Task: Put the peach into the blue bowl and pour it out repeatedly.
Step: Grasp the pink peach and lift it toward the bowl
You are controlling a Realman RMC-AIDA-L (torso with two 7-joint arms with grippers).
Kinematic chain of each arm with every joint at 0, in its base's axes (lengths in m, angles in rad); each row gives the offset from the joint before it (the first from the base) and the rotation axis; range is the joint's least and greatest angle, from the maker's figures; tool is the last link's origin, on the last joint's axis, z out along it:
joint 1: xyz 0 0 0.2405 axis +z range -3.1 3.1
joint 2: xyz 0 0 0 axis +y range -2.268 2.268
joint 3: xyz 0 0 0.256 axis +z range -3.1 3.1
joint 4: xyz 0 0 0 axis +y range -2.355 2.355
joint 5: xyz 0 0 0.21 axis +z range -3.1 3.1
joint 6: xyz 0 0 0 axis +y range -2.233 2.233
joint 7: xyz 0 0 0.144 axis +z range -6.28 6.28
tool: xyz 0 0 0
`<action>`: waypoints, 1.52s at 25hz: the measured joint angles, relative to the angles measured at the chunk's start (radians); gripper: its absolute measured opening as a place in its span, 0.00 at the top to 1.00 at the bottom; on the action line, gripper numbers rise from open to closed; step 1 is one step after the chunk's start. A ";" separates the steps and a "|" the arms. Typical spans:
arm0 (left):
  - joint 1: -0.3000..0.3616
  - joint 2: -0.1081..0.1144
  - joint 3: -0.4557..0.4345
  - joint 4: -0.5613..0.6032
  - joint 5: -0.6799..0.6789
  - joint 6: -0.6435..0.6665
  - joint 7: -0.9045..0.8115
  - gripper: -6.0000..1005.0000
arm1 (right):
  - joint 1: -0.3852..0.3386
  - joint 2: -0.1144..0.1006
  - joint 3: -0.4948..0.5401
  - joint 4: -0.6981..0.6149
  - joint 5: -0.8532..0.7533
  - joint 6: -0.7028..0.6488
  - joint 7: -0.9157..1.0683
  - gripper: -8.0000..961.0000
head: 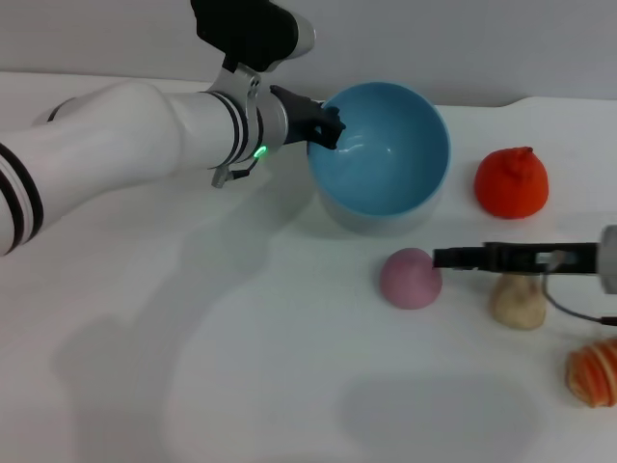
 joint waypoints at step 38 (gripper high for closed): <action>0.016 0.002 0.028 0.012 0.003 -0.034 0.008 0.99 | -0.069 -0.004 -0.073 -0.179 0.145 -0.261 -0.176 0.96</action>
